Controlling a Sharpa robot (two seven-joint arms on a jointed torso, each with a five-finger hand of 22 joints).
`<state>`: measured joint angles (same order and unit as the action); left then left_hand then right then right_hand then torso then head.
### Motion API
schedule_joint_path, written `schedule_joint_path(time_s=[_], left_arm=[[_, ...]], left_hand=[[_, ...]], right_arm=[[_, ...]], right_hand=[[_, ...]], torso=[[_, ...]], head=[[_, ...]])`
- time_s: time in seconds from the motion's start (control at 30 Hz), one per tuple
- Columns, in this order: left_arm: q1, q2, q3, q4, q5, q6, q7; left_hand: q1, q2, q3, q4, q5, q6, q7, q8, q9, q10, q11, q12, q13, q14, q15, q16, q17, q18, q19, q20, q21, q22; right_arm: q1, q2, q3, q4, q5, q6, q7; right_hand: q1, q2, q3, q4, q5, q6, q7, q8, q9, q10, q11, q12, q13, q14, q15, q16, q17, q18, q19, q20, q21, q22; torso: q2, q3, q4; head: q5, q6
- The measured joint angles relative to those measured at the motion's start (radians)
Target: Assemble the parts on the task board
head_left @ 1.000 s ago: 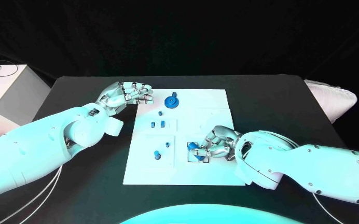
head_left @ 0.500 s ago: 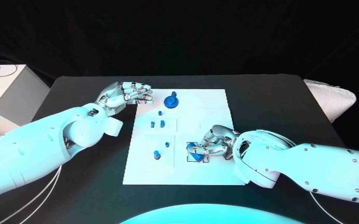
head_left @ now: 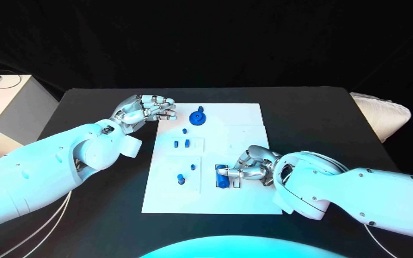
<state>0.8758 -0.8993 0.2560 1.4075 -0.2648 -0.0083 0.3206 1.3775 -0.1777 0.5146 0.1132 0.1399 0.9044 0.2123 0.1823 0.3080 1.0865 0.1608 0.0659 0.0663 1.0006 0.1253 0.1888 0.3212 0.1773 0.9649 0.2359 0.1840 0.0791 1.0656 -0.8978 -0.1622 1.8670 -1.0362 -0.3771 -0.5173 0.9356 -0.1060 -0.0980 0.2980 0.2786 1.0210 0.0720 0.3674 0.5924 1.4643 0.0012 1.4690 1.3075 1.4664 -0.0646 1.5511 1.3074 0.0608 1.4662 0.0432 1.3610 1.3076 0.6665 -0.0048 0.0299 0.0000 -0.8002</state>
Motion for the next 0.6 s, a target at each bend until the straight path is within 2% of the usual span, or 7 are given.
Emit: schedule_joint_path(time_s=[0.33,0.47,0.5,0.53,0.57,0.6], left_arm=[[0.000,-0.001,0.000,-0.001,0.000,0.000,-0.001],[0.000,-0.001,0.000,-0.001,0.000,0.000,-0.001],[0.000,-0.001,0.000,-0.001,0.000,0.000,-0.001],[0.000,-0.001,0.000,-0.001,0.000,0.000,-0.001],[0.000,-0.001,0.000,-0.001,0.000,0.000,-0.001],[0.000,-0.001,0.000,-0.001,0.000,0.000,-0.001]], left_hand=[[0.000,0.000,0.000,0.000,0.000,0.004,0.004,0.000,0.000,0.000,0.000,0.000,0.000,0.000,0.000,-0.004,0.001,0.000,0.000,0.000,0.000,-0.001],[0.000,0.000,0.000,0.000,0.000,0.004,0.004,0.000,0.000,0.000,0.000,0.000,0.000,0.000,0.000,-0.004,0.001,0.000,0.000,0.000,0.000,-0.001],[0.000,0.000,0.000,0.000,0.000,0.004,0.004,0.000,0.000,0.000,0.000,0.000,0.000,0.000,0.000,-0.004,0.001,0.000,0.000,0.000,0.000,-0.001],[0.000,0.000,0.000,0.000,0.000,0.004,0.004,0.000,0.000,0.000,0.000,0.000,0.000,0.000,0.000,-0.004,0.001,0.000,0.000,0.000,0.000,-0.001],[0.000,0.000,0.000,0.000,0.000,0.004,0.004,0.000,0.000,0.000,0.000,0.000,0.000,0.000,0.000,-0.004,0.001,0.000,0.000,0.000,0.000,-0.001],[0.000,0.000,0.000,0.000,0.000,0.004,0.004,0.000,0.000,0.000,0.000,0.000,0.000,0.000,0.000,-0.004,0.001,0.000,0.000,0.000,0.000,-0.001]], right_arm=[[0.004,-0.053,0.001,0.024,-0.001,0.012,0.031],[0.005,-0.065,0.001,0.031,0.000,0.023,0.047],[0.005,-0.068,0.001,0.031,0.001,0.026,0.052],[0.005,-0.070,0.001,0.031,0.001,0.028,0.056],[0.005,-0.072,0.001,0.031,0.001,0.031,0.062],[0.005,-0.074,0.001,0.031,0.000,0.033,0.070]], right_hand=[[0.018,0.021,0.003,-0.003,0.004,0.000,0.000,0.004,0.001,0.000,0.000,0.000,0.001,0.000,0.000,0.004,0.000,0.000,0.000,0.000,0.007,0.000],[0.033,0.048,0.007,-0.007,0.016,0.000,0.000,0.004,0.001,0.000,0.000,0.000,0.001,0.000,0.000,0.004,0.000,0.000,0.000,0.000,0.007,0.000],[0.056,0.051,0.011,-0.011,0.022,0.000,0.000,0.004,0.001,0.000,0.000,0.000,0.001,0.000,0.000,0.004,0.000,0.000,0.000,0.000,0.007,0.000],[0.132,0.044,0.027,-0.027,0.025,0.000,0.000,0.005,0.001,0.000,0.000,0.005,0.000,0.000,0.000,0.004,0.000,-0.009,0.000,-0.001,0.012,0.000],[0.193,0.036,0.045,-0.041,-0.002,0.003,-0.003,0.012,0.001,0.002,-0.003,0.010,0.000,-0.002,-0.003,0.004,0.000,-0.015,-0.002,-0.006,0.013,0.000],[0.246,0.017,0.076,-0.035,-0.051,0.005,-0.005,0.012,0.000,0.003,-0.008,0.014,0.000,-0.001,-0.006,0.006,0.000,-0.015,0.000,-0.011,0.018,0.000]], torso=[[0.000,0.0001,-0.0001],[0.000,0.0001,-0.0001],[0.000,0.0001,-0.0002],[0.000,0.0001,-0.0002],[0.000,0.0000,-0.0002],[0.000,0.0000,-0.0002]], head=[[0.001,0.002],[-0.001,0.002],[-0.001,0.002],[-0.001,0.002],[-0.002,0.002],[-0.002,0.002]])
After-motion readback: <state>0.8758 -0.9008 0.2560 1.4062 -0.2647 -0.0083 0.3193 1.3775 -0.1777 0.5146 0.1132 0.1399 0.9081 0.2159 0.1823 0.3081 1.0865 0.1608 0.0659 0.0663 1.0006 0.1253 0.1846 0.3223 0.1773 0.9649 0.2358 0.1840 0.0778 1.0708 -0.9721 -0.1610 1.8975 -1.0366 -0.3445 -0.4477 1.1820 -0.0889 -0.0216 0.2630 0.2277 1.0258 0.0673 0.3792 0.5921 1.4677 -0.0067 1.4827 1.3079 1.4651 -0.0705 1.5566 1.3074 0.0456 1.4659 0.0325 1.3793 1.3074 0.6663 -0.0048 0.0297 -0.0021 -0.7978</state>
